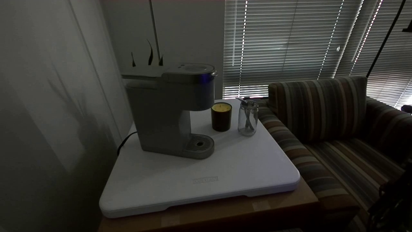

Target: Open the lid of the coffee maker

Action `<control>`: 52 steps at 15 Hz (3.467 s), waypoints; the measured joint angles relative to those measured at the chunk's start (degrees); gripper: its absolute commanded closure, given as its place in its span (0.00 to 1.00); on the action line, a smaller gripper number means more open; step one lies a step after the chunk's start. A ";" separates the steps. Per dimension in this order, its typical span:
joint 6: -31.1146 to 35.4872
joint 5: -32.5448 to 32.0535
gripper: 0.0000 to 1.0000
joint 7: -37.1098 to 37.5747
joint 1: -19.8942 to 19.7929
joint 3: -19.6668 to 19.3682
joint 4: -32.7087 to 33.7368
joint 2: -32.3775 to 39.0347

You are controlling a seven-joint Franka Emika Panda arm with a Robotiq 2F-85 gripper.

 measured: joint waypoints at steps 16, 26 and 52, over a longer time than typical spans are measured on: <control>0.00 0.00 0.00 0.00 0.00 0.00 0.00 0.00; 0.39 0.01 0.00 0.36 0.00 0.15 0.01 0.01; 37.41 8.83 0.00 25.75 5.44 17.04 -0.50 17.78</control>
